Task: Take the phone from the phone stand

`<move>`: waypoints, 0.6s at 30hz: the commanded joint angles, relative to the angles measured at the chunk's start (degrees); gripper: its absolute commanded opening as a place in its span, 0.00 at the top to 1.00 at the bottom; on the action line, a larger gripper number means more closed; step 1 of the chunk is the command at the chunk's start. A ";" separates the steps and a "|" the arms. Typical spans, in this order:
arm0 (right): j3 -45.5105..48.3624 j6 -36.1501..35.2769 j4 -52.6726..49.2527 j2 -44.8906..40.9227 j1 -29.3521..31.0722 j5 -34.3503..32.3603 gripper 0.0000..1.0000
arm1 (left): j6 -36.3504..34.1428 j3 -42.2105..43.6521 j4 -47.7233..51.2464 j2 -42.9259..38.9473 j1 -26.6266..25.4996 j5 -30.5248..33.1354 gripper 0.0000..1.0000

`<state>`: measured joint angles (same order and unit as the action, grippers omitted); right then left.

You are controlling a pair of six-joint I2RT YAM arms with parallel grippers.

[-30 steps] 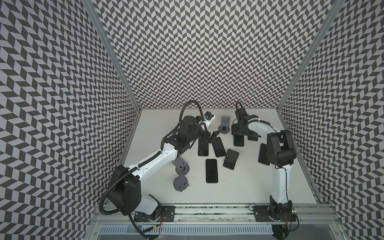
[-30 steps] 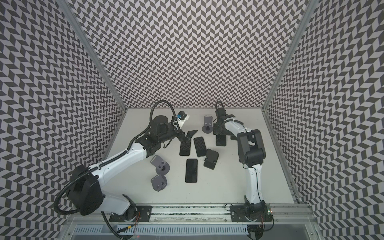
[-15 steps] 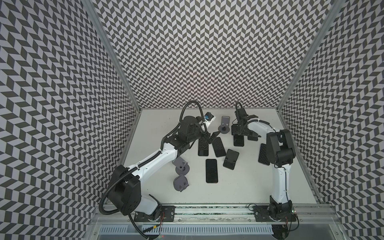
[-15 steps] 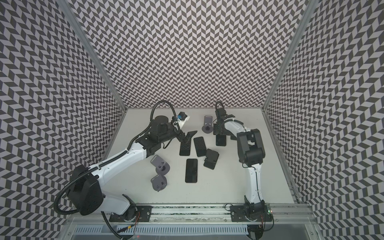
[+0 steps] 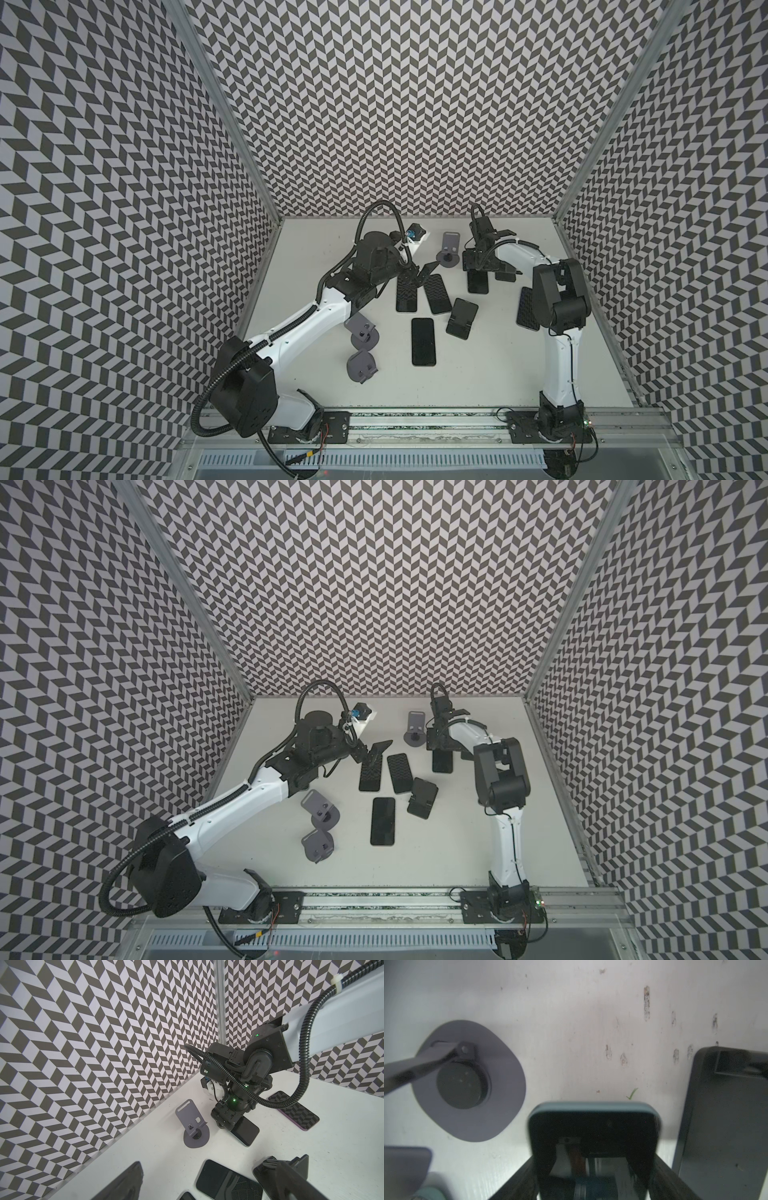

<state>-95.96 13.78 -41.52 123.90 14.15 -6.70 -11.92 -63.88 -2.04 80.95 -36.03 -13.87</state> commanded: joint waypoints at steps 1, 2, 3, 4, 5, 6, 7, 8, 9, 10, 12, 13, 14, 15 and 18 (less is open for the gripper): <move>-0.27 -0.74 0.30 0.25 -0.27 -1.38 0.21 | -0.42 0.28 -0.37 -1.91 -0.36 0.42 0.00; -0.23 -0.71 0.37 0.14 -0.25 -1.33 0.21 | -0.39 0.41 -0.35 -2.02 -0.33 0.42 0.00; -0.28 -0.77 0.38 0.04 -0.27 -1.24 0.20 | -0.30 0.55 -0.42 -2.16 -0.35 0.42 0.00; -0.31 -0.73 0.31 -0.01 -0.27 -1.19 0.20 | -0.38 0.64 -0.50 -2.21 -0.36 0.50 0.00; -0.44 -0.73 0.36 0.00 -0.26 -1.16 0.19 | -0.37 0.68 -0.55 -2.29 -0.33 0.54 0.00; -0.62 -0.69 0.17 0.01 -0.26 -1.14 0.19 | -0.33 0.76 -0.51 -2.40 -0.32 0.60 0.00; -0.77 -0.69 0.06 0.01 -0.27 -1.10 0.19 | -0.38 0.85 -0.60 -2.47 -0.35 0.52 0.00; -0.86 -0.63 0.04 -0.06 -0.27 -1.12 0.19 | -0.38 0.90 -0.62 -2.59 -0.32 0.60 0.00; -1.01 -0.68 0.02 -0.06 -0.27 -1.00 0.19 | -0.30 0.95 -0.72 -2.55 -0.29 0.68 0.00; -1.19 -0.72 -0.16 -0.06 -0.27 -1.01 0.19 | -0.38 1.03 -0.90 -2.61 -0.27 0.76 0.00; -1.58 -0.75 -0.44 -0.06 -0.27 -1.15 0.19 | -0.46 1.08 -1.09 -2.64 -0.32 0.77 0.00; -1.81 -0.73 -0.52 -0.06 -0.26 -1.28 0.19 | -0.38 1.20 -1.25 -2.63 -0.27 0.81 0.00; -1.98 -0.69 -0.66 -0.06 -0.27 -1.22 0.19 | -0.34 1.29 -1.45 -2.64 -0.29 0.85 0.00; -2.16 -0.77 -0.82 -0.13 -0.27 -1.30 0.19 | -0.31 1.45 -1.86 -2.64 -0.28 0.82 0.00; -2.62 -0.60 -1.45 -0.45 -0.27 -1.17 0.19 | -0.11 1.71 -3.25 -2.64 -0.10 1.72 0.00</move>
<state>-96.84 13.45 -42.41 123.90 14.06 -7.07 -11.92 -63.05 -2.87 79.48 -36.01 -13.08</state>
